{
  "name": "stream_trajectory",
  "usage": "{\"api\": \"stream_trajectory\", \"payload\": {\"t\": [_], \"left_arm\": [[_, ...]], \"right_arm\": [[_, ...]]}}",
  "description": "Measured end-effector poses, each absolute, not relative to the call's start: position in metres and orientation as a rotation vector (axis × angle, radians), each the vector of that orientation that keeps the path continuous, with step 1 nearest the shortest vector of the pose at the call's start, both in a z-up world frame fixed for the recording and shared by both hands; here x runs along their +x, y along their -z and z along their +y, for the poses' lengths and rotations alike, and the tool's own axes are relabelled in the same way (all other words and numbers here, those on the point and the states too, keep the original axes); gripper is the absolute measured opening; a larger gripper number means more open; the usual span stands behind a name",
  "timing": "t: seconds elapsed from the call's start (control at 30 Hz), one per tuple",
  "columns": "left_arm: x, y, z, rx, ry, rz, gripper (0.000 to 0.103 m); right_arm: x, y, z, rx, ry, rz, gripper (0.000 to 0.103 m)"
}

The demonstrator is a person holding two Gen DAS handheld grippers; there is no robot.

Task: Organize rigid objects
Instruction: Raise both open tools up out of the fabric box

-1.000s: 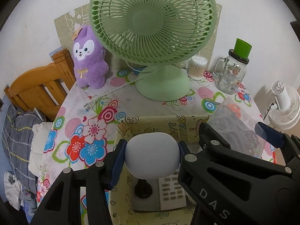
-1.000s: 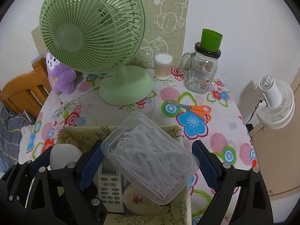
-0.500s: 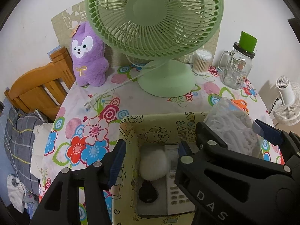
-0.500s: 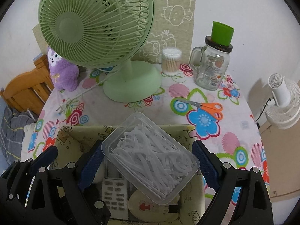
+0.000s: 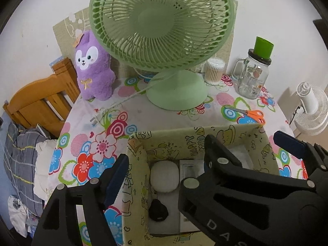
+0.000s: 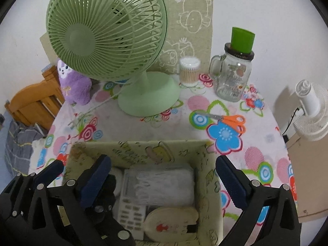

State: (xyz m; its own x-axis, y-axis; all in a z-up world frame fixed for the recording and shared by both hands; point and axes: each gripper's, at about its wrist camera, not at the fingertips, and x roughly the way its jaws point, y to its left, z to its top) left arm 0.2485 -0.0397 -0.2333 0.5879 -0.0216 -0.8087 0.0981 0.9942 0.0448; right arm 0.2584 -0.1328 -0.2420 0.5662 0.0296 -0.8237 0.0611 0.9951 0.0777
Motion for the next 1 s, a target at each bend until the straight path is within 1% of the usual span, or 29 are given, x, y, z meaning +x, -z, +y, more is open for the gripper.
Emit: {"api": "stream_trajectory", "payload": {"t": [0.37,1.0], "left_arm": [[0.230,0.213,-0.039,0.080,0.087,0.912,0.083],[0.189,0.183,-0.043,0.089,0.094,0.864,0.084]], "right_arm": [[0.240,0.220,-0.130,0.085,0.013,0.952,0.103],[0.197,0.187,-0.134,0.094,0.025,0.909,0.103]]}}
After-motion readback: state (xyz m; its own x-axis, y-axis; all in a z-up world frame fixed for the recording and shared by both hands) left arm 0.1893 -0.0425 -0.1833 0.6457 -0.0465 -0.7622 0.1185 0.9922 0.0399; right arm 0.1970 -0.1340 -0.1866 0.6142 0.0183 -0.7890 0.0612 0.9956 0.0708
